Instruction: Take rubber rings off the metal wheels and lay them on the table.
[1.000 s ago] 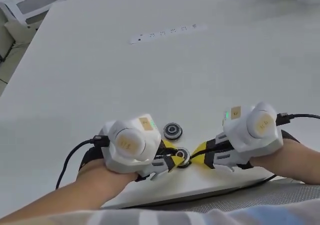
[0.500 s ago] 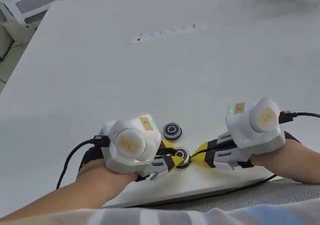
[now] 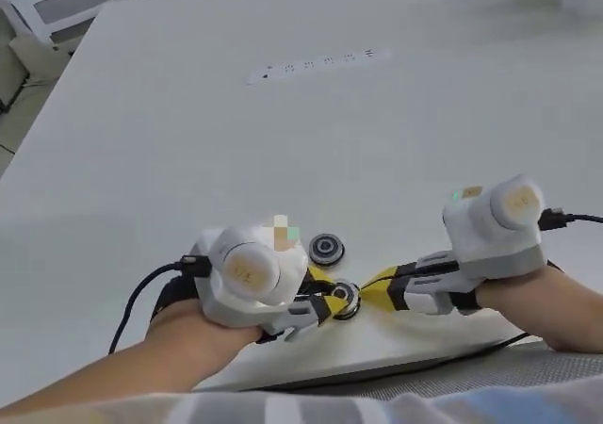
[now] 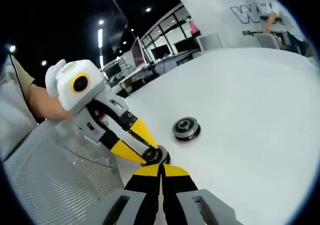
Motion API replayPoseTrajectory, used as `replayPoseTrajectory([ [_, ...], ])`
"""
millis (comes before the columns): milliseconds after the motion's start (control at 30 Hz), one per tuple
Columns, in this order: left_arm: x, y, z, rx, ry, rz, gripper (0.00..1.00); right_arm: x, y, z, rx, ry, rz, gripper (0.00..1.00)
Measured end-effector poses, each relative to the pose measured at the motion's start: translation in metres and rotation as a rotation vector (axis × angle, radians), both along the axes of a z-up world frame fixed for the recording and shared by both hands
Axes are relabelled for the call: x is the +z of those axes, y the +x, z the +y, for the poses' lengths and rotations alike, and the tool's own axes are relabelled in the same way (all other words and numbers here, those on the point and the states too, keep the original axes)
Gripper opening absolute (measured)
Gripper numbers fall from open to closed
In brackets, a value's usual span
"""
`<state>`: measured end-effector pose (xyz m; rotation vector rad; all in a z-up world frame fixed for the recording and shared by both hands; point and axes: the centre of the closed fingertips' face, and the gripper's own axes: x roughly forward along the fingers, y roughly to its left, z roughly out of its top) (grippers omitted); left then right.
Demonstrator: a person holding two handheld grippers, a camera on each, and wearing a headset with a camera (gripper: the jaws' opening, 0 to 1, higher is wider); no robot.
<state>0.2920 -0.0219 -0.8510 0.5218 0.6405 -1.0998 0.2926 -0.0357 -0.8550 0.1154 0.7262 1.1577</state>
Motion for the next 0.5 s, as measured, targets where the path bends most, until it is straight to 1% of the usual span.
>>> replayPoseTrajectory([
  [67,0.0,0.0,0.0,0.001,0.002,-0.001,0.12,0.001,-0.001,0.001,-0.007,0.008,0.015,0.0],
  [100,0.001,-0.001,-0.001,0.001,0.003,-0.002,0.12,0.005,-0.003,0.003,-0.01,0.033,0.028,0.0],
  [133,0.001,-0.002,-0.001,0.001,0.004,-0.003,0.12,0.004,-0.003,0.002,-0.01,0.024,0.025,0.0],
  [367,0.004,-0.005,-0.004,0.0,0.007,-0.007,0.12,0.009,-0.008,0.007,-0.001,0.04,0.021,0.0],
  [500,0.004,-0.004,-0.003,0.0,0.01,-0.01,0.12,0.011,-0.009,0.009,0.007,0.044,0.018,0.0],
])
